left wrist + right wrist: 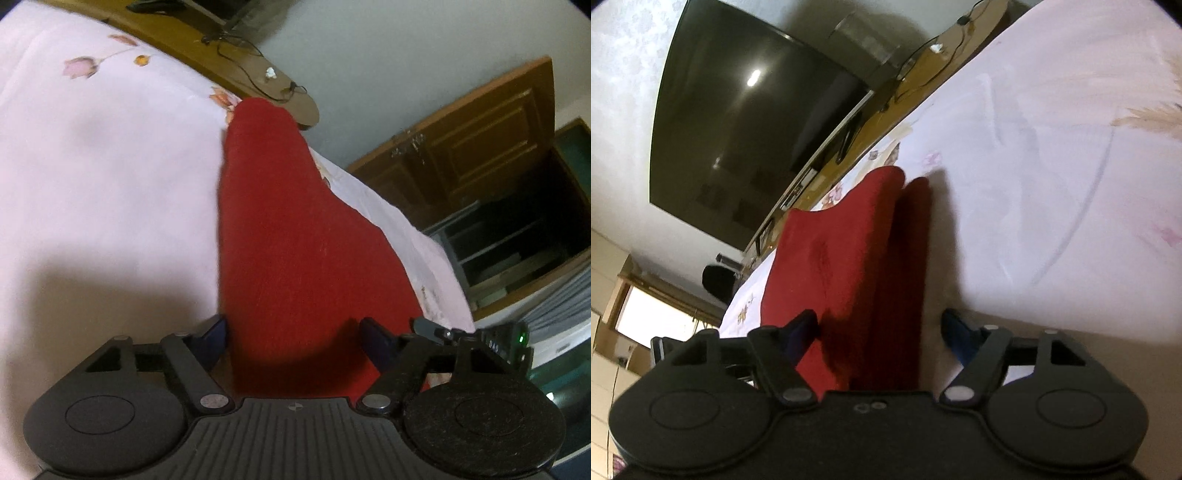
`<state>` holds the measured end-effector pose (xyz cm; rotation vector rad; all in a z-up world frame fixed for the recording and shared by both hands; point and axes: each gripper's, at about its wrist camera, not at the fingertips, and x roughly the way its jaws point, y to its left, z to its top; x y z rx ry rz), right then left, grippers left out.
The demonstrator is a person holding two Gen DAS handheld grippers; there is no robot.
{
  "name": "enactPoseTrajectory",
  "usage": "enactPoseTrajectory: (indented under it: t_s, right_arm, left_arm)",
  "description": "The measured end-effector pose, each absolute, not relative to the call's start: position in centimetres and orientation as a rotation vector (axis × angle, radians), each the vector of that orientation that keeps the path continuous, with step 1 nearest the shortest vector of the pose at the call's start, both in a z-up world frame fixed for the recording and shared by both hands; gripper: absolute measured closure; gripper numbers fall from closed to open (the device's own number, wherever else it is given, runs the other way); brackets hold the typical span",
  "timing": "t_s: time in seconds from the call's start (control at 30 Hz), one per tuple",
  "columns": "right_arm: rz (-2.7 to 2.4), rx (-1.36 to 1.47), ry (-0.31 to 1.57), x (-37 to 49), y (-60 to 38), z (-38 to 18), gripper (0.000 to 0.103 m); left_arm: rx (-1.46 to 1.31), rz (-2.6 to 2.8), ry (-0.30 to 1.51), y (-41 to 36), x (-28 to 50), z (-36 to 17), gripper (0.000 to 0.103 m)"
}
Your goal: Fold small clothes
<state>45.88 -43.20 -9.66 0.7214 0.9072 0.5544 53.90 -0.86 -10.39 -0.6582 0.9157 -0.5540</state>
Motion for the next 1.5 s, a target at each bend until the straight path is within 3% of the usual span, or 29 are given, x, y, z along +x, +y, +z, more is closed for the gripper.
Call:
enactPoseTrajectory:
  t_s: [0.17,0.23,0.3,0.5,1.03,1.5]
  right_arm:
    - [0.6,0.671,0.917,47.3,-40.7,-9.2,0.031]
    - [0.605,0.659,0.9,46.9,-40.2,-9.1,0.035]
    - [0.597,0.661,0.89,46.7,-40.2,-9.3,0.05]
    - [0.597,0.638,0.862,46.3,-39.7,-9.2,0.061]
    - [0.578,0.57,0.778,43.4,-36.0,-3.1,0.065]
    - [0.628,0.534,0.754,42.6,-23.5,-0.4,0.065]
  left_arm:
    - [-0.61,-0.539,0.899,-1.9,54.4,-10.0,0.027]
    - [-0.57,-0.522,0.885,-2.2,53.9,-9.7,0.039]
    - [-0.538,-0.517,0.87,-2.3,53.7,-9.7,0.047]
    - [-0.499,-0.505,0.826,-2.6,52.6,-8.7,0.061]
    - [-0.419,-0.578,0.723,0.6,49.4,-2.0,0.063]
    - [-0.498,-0.544,0.69,14.4,45.7,-0.4,0.063]
